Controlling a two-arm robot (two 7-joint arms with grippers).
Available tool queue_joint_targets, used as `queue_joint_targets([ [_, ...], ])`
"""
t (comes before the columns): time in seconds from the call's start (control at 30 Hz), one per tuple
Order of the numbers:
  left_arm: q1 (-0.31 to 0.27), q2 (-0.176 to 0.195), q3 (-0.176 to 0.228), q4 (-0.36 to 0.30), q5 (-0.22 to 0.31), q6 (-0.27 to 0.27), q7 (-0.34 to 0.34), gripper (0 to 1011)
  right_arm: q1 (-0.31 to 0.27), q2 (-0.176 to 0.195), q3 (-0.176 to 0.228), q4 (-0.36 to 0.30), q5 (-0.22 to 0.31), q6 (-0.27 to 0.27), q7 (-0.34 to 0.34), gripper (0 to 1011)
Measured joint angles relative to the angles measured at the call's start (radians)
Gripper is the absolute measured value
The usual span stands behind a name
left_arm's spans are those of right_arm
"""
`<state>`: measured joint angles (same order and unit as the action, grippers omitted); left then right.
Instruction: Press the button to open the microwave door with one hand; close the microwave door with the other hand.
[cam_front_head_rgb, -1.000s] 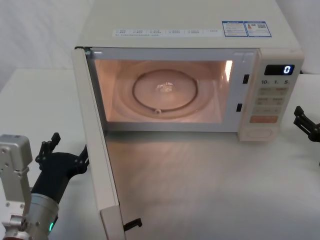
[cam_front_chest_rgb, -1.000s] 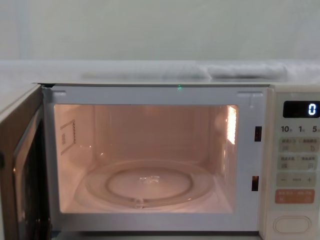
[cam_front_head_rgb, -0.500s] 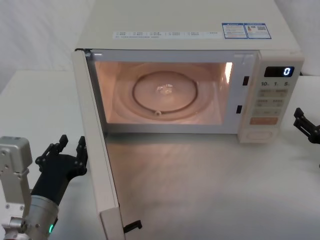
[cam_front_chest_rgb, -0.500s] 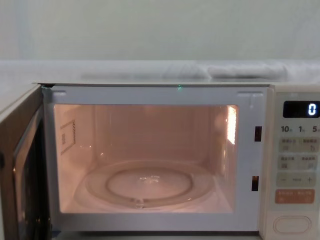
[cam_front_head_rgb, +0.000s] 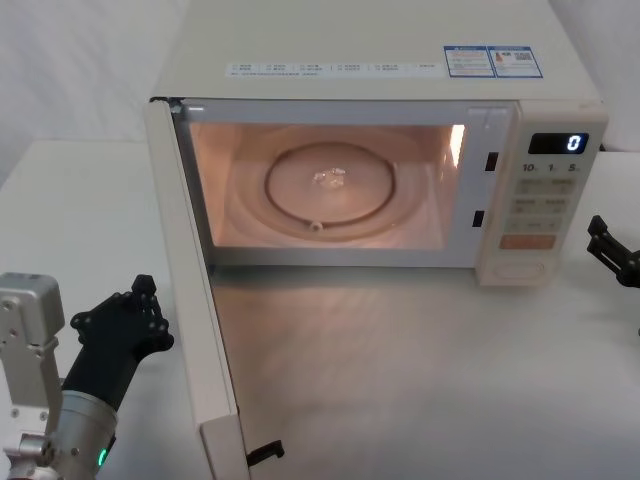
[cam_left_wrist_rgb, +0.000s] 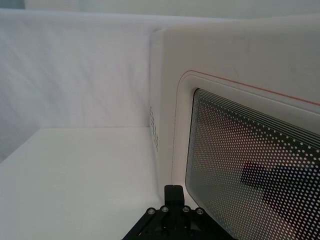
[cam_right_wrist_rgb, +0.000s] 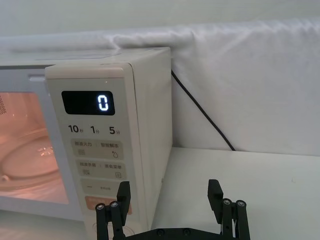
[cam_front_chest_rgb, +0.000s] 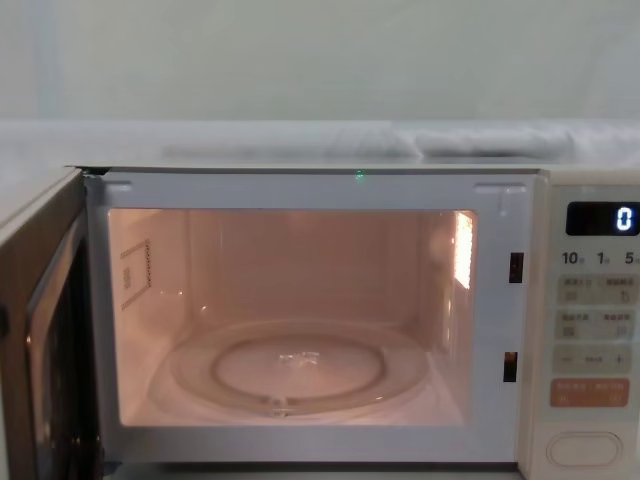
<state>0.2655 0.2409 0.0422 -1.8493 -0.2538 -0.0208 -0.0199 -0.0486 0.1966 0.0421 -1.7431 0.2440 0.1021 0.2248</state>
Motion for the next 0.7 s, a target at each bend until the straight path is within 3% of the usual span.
queue_joint_targets([
  [0.57, 0.0, 0.0, 0.0, 0.0, 0.0, 0.0, 0.0, 0, 0.0, 0.0, 0.0, 0.0, 0.0, 0.0, 0.0, 1002],
  [0.7, 0.007, 0.004, -0.005, -0.007, 0.006, -0.014, -0.032, 0, 0.0, 0.0, 0.0, 0.0, 0.0, 0.0, 0.0, 1002],
])
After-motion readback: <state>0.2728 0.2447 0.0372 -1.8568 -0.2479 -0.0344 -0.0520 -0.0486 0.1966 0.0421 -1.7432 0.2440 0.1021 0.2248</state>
